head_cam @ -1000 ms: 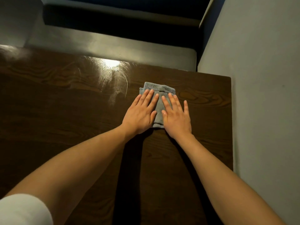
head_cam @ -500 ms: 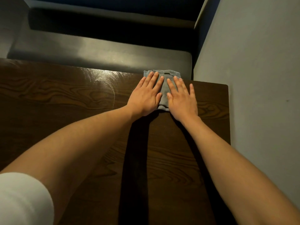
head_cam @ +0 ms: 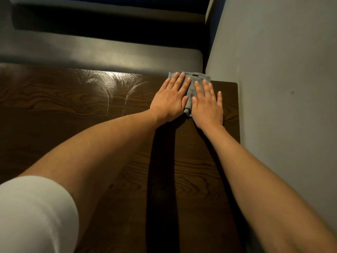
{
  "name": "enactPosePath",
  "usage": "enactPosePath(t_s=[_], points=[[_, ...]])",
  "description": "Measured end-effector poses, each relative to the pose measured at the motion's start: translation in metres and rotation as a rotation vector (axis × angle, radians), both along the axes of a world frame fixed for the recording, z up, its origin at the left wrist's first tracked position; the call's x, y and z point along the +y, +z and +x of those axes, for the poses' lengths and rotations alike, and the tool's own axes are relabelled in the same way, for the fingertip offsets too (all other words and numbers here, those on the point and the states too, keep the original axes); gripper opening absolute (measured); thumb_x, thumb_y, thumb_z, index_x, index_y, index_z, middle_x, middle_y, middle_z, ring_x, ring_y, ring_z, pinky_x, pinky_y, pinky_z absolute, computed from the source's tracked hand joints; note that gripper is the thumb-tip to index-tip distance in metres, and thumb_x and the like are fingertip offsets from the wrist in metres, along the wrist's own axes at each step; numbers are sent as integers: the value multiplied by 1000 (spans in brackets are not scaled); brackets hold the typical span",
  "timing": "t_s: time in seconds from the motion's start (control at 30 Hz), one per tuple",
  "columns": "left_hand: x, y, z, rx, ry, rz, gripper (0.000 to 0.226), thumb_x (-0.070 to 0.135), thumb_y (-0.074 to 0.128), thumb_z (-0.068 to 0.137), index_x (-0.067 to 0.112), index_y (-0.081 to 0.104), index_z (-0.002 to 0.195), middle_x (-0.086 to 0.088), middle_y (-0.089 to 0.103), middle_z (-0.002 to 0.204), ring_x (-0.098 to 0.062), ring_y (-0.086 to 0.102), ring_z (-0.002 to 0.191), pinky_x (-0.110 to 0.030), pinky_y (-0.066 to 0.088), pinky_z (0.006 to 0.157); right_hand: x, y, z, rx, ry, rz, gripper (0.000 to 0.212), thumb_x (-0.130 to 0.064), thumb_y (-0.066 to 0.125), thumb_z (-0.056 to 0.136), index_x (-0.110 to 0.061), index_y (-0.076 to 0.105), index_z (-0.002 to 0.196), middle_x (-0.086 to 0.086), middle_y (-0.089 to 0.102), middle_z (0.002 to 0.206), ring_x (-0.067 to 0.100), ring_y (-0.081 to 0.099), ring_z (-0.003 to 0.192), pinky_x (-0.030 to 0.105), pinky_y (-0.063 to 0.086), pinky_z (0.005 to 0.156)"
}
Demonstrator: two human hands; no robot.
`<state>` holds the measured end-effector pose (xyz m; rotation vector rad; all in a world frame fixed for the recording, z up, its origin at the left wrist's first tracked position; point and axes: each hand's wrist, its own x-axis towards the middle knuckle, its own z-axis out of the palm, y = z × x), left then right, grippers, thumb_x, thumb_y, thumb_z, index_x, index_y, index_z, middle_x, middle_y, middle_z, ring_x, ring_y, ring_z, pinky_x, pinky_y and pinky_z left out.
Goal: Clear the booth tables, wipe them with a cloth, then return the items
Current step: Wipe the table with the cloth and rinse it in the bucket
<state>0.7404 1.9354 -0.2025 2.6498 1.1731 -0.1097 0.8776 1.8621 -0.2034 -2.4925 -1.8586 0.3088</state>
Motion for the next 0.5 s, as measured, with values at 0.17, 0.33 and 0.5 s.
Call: enactPosePath(t_s=[0.17, 0.33, 0.5], points=[[-29, 0, -15, -2, -15, -1, 62, 40, 19, 106, 16, 4, 162, -10, 0, 169, -23, -5, 156, -40, 0, 127, -29, 2, -14, 22, -20, -4, 55, -37, 24, 108, -25, 9, 160, 2, 7, 168, 19, 2, 155, 47, 5, 124], [-63, 3, -45, 1, 8, -15, 62, 40, 20, 107, 16, 4, 162, -9, -1, 169, -22, -6, 156, -39, -1, 126, -57, 6, -42, 37, 10, -42, 56, -37, 22, 108, -26, 6, 160, 1, 3, 168, 19, -1, 155, 47, 3, 124], [-108, 1, -84, -6, 58, -16, 63, 42, 19, 106, 16, 4, 162, -9, 1, 169, -21, -6, 156, -39, 0, 127, -95, 11, -73, 38, 85, -80, 57, -38, 21, 108, -26, 3, 160, 1, -1, 168, 18, -4, 155, 47, -1, 123]])
